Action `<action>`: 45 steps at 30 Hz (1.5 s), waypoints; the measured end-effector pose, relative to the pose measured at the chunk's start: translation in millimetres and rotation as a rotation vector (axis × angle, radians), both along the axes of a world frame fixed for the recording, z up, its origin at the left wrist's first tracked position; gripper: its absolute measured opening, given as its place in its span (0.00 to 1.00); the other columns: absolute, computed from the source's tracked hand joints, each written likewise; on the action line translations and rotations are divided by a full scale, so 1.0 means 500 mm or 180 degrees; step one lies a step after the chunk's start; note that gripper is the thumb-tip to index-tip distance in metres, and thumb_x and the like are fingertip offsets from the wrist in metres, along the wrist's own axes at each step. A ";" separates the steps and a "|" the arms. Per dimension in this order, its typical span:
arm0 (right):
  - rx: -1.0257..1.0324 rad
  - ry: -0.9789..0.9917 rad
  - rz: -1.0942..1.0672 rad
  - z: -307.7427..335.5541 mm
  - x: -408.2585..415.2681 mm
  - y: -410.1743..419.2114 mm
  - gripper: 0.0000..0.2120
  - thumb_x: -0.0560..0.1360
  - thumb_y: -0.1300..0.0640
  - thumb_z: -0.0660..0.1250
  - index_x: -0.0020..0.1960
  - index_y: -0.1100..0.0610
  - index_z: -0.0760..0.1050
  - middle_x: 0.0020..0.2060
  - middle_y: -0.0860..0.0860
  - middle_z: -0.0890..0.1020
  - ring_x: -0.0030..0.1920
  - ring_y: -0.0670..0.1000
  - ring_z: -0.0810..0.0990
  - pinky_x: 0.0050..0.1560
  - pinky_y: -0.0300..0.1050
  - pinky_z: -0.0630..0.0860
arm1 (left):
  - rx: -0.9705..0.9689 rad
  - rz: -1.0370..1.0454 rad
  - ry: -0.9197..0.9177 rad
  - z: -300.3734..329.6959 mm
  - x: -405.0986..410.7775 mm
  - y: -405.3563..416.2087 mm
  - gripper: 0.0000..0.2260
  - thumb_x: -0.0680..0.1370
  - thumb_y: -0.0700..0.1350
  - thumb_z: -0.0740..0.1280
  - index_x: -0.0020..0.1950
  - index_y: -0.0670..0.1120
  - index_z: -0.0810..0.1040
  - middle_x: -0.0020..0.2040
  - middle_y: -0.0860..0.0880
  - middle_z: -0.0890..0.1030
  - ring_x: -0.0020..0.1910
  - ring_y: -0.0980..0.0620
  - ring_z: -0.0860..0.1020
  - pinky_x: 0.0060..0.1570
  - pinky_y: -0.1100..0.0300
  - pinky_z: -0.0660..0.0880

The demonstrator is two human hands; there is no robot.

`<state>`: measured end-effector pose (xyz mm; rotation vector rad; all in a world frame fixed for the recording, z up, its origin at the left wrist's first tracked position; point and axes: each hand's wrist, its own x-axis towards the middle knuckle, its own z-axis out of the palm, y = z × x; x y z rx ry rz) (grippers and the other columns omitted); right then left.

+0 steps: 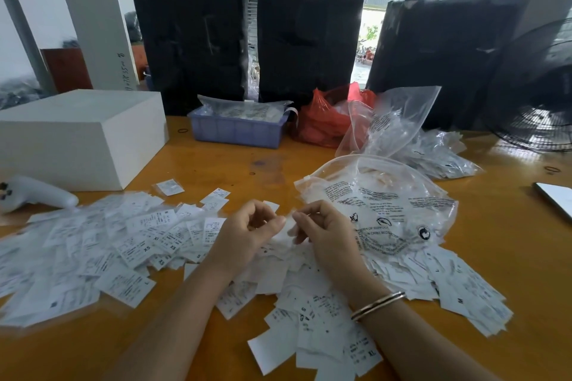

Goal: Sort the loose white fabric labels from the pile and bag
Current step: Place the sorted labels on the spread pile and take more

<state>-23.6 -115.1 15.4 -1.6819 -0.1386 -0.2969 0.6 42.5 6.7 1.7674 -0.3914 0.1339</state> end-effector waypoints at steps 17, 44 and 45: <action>-0.2951 -0.0089 -0.0117 -0.039 0.005 -0.010 0.18 0.75 0.52 0.63 0.64 0.46 0.73 0.62 0.41 0.75 0.63 0.43 0.69 0.63 0.41 0.54 | -0.0600 0.0888 0.0240 0.006 0.005 0.011 0.01 0.76 0.43 0.69 0.44 0.48 0.79 0.37 0.53 0.82 0.37 0.61 0.79 0.36 0.71 0.74; -0.0983 -0.0222 0.0035 -0.019 -0.022 -0.010 0.09 0.75 0.50 0.68 0.53 0.49 0.82 0.39 0.38 0.78 0.42 0.32 0.76 0.42 0.27 0.69 | -0.0552 0.0485 -0.0146 0.014 -0.021 -0.010 0.07 0.73 0.42 0.72 0.47 0.54 0.80 0.40 0.57 0.82 0.34 0.64 0.78 0.31 0.71 0.72; -0.1195 -0.0251 0.0081 -0.020 -0.021 -0.009 0.08 0.74 0.51 0.69 0.51 0.50 0.82 0.38 0.37 0.79 0.41 0.31 0.76 0.42 0.25 0.68 | -0.0714 0.0442 -0.0059 0.015 -0.022 -0.011 0.07 0.73 0.42 0.72 0.48 0.53 0.80 0.40 0.55 0.83 0.34 0.63 0.78 0.31 0.70 0.73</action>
